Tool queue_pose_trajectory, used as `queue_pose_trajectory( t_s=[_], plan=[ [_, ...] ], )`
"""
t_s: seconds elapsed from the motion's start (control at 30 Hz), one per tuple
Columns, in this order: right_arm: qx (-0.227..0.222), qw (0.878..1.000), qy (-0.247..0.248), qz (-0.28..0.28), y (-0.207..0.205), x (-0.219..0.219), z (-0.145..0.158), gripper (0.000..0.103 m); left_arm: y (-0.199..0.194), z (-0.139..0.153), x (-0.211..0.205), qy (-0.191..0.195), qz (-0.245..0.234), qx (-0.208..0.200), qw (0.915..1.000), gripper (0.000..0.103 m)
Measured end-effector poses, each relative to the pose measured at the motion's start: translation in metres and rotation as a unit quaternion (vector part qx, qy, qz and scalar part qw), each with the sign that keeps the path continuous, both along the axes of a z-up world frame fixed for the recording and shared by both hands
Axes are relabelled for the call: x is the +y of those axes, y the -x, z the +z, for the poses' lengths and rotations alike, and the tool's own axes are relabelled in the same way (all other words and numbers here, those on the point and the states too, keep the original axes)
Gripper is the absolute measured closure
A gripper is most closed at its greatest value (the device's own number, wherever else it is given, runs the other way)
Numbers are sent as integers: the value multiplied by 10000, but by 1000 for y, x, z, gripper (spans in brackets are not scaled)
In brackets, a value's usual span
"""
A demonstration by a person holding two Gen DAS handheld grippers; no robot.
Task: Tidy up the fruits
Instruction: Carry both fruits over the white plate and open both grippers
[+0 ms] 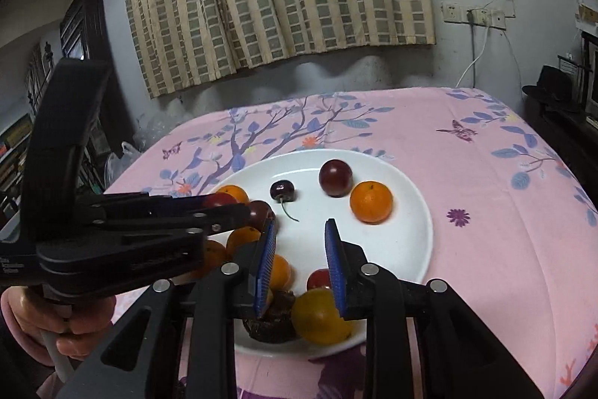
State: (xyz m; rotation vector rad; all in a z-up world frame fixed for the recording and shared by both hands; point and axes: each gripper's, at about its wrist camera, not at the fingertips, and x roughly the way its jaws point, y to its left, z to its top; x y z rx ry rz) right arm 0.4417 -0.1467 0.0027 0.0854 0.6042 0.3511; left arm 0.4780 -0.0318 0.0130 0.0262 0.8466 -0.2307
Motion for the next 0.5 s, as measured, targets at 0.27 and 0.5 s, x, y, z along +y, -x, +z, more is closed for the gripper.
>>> queue_pose_trajectory(
  t_s=[0.27,0.5],
  plan=[
    [44,10000,72,43,44,-3,13,14,68,34,39,270,288,-509,9979,8],
    [258,9962,-28,831,121,14,4,9,177,27,76,319,506,-692,9958,5]
  ],
)
